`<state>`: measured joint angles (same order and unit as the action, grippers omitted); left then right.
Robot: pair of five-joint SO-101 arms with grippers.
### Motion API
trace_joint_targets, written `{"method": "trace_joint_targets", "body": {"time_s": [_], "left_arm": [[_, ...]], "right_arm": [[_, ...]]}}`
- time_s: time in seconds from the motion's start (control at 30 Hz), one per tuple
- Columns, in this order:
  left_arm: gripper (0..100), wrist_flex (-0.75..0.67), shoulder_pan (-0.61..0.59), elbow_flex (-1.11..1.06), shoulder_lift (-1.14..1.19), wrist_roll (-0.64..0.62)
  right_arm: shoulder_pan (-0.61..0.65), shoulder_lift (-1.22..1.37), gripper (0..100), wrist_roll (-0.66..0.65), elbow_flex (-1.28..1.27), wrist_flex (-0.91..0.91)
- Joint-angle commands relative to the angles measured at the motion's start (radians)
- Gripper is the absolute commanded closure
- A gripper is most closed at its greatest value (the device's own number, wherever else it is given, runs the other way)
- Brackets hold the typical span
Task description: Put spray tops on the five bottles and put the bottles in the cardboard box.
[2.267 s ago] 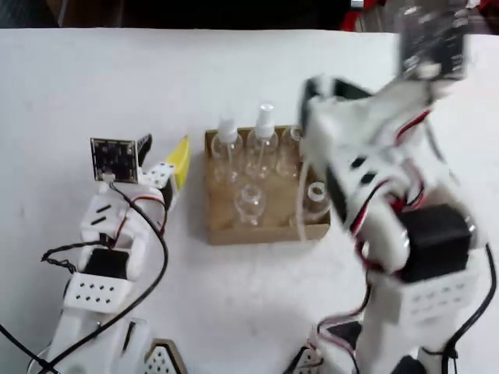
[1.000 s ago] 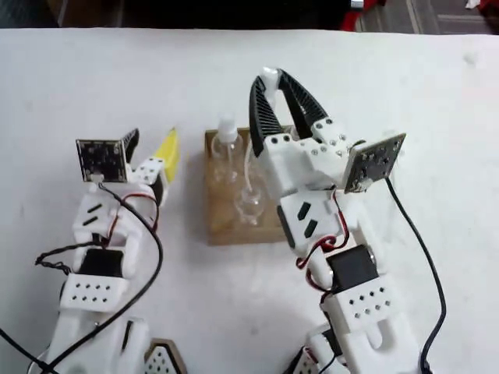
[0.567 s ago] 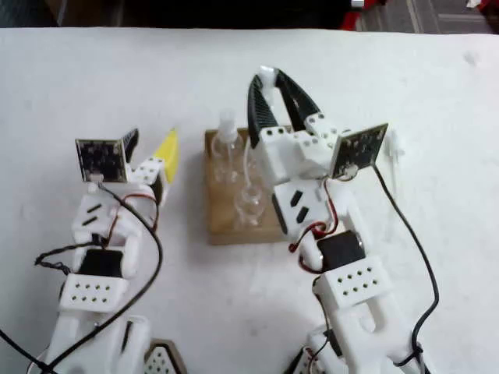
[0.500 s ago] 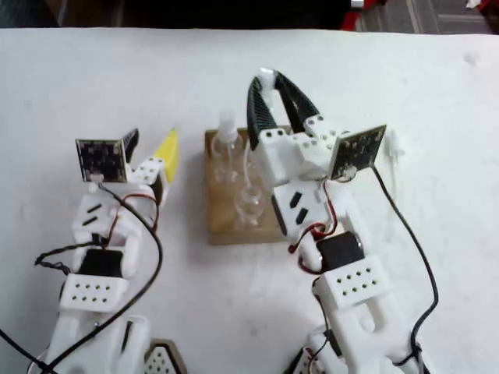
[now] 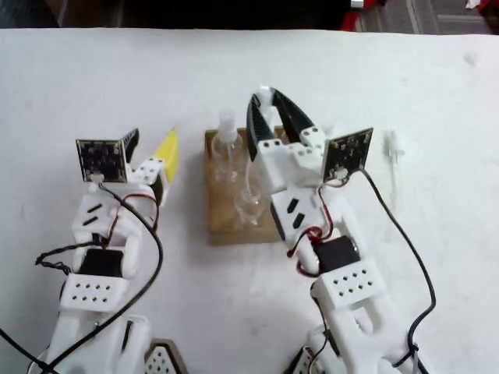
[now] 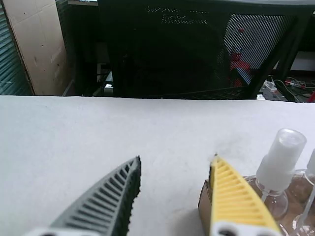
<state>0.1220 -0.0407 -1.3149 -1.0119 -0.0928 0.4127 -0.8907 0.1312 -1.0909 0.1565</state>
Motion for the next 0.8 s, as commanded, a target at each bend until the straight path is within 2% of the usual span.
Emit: {"method": "trace_joint_targets", "body": {"time_s": [0.0,0.23,0.5,0.67,0.77], "left_arm": [[79,-0.026,-0.008,0.003,-0.016,0.002],[79,-0.026,-0.008,0.003,-0.016,0.002],[79,-0.026,-0.010,0.003,-0.016,0.002],[79,-0.026,-0.010,0.003,-0.016,0.002],[79,-0.026,-0.010,0.003,-0.016,0.002]], "right_arm": [[-0.012,-0.105,98.1,-0.006,-0.032,-0.007],[-0.005,-0.275,98.1,-0.009,-0.100,-0.125],[-0.005,-0.303,97.8,-0.009,-0.141,-0.168],[-0.005,-0.303,88.9,-0.002,-0.141,-0.203],[0.007,-0.303,89.2,-0.006,-0.141,-0.219]]}}
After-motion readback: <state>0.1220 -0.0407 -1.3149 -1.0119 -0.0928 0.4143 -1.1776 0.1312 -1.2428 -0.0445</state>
